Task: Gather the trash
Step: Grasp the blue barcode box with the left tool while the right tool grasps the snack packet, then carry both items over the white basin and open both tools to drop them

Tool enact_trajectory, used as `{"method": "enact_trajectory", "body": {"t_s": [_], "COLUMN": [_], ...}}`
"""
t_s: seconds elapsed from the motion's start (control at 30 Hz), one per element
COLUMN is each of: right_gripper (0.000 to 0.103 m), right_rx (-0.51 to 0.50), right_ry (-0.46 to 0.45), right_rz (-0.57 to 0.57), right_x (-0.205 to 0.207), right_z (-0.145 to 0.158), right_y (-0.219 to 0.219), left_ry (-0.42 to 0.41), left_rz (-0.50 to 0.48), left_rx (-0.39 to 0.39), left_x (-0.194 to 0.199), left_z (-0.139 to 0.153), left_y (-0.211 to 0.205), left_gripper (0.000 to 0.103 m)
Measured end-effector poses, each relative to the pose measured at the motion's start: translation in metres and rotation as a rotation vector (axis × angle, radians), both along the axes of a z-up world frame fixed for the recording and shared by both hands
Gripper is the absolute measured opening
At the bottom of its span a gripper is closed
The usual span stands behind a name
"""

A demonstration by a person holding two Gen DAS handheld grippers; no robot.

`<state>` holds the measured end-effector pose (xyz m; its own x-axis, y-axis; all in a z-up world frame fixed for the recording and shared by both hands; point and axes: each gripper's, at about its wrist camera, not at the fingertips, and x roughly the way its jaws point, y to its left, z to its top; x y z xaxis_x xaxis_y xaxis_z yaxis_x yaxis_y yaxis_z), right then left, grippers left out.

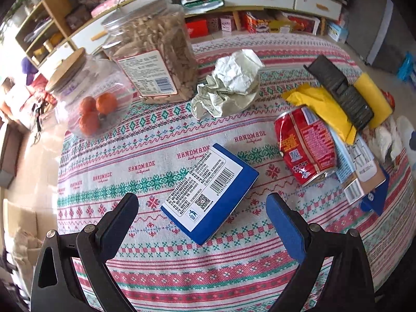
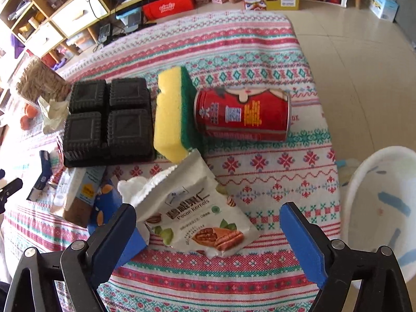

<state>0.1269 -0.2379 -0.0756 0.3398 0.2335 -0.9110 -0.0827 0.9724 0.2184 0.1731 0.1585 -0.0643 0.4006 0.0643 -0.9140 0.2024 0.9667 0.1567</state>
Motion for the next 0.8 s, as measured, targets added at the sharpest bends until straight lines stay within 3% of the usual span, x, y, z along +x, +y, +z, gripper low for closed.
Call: {"method": "enact_trajectory", "body": {"t_s": [0.2, 0.33, 0.37, 0.4, 0.47, 0.5, 0.53, 0.63, 0.8], "right_gripper": [0.092, 0.088, 0.086, 0.082, 0.068, 0.043, 0.026, 0.009, 0.008], "right_rx": [-0.073, -0.116, -0.127, -0.136, -0.126, -0.103, -0.072, -0.029, 0.017], "right_ry": [0.015, 0.050, 0.054, 0.059, 0.070, 0.082, 0.096, 0.081, 0.048], "right_rz": [0.070, 0.112, 0.116, 0.114, 0.115, 0.115, 0.110, 0.099, 0.090], "right_x": [0.000, 0.007, 0.010, 0.013, 0.016, 0.016, 0.015, 0.008, -0.007], "right_z": [-0.015, -0.032, -0.035, -0.039, -0.043, -0.044, -0.044, -0.036, -0.021], "right_y": [0.014, 0.027, 0.029, 0.030, 0.031, 0.031, 0.031, 0.031, 0.028], "left_ry": [0.065, 0.080, 0.077, 0.082, 0.091, 0.091, 0.085, 0.061, 0.003], "left_rz": [-0.064, -0.047, -0.047, -0.042, -0.021, -0.029, -0.037, -0.045, -0.020], "left_rx": [0.113, 0.080, 0.063, 0.037, 0.013, 0.018, 0.029, 0.024, -0.046], "left_x": [0.016, 0.023, 0.024, 0.024, 0.024, 0.023, 0.020, 0.013, 0.003], "left_z": [-0.036, -0.046, -0.045, -0.044, -0.040, -0.041, -0.041, -0.031, -0.007], "left_y": [-0.004, 0.004, 0.006, 0.009, 0.013, 0.013, 0.013, 0.010, 0.008], "left_gripper": [0.099, 0.098, 0.088, 0.077, 0.075, 0.074, 0.074, 0.073, 0.072]}}
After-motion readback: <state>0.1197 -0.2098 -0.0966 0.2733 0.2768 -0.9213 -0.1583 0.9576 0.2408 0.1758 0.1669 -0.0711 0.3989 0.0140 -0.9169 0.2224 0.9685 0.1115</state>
